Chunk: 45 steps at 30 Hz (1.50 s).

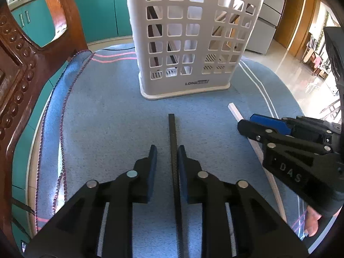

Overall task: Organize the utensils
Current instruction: 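Close the left tool on the black chopstick while the right tool grasps the white chopstick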

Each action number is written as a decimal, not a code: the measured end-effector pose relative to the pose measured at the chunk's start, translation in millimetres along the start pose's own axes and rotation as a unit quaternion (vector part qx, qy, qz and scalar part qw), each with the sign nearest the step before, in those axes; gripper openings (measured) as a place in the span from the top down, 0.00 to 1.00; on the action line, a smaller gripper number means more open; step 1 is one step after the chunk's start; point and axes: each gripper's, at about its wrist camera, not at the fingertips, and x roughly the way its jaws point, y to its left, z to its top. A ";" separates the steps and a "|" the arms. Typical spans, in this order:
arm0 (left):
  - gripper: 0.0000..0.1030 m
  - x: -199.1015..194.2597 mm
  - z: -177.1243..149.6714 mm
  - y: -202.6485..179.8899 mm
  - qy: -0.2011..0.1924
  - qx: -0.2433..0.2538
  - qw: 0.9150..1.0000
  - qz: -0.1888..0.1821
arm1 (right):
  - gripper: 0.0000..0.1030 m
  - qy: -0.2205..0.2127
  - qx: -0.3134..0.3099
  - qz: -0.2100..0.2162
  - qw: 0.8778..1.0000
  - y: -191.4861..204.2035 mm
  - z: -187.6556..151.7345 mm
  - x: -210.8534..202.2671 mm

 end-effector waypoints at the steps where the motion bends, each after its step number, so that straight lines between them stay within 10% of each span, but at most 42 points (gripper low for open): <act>1: 0.72 0.2 0.3 0.1 0.001 0.002 1.000 0.006 | 0.80 -0.003 -0.003 -0.006 1.000 2.2 -0.4 1.0; 4: 0.45 2.4 -0.7 4.1 0.000 -0.005 0.999 0.036 | 0.77 -0.008 -0.008 -0.019 1.000 6.5 -0.7 2.8; 35: 0.44 3.2 1.6 14.4 0.004 -0.008 1.000 0.022 | 0.60 -0.017 -0.025 -0.042 0.999 20.1 0.0 7.0; 42: 0.59 6.6 9.3 15.5 -0.001 -0.005 1.000 0.017 | 0.91 -0.009 -0.036 -0.031 0.999 19.8 -1.1 4.6; 45: 0.81 6.5 12.6 15.4 -0.004 -0.005 1.000 0.016 | 0.93 -0.007 -0.031 -0.021 0.999 15.4 -0.6 3.3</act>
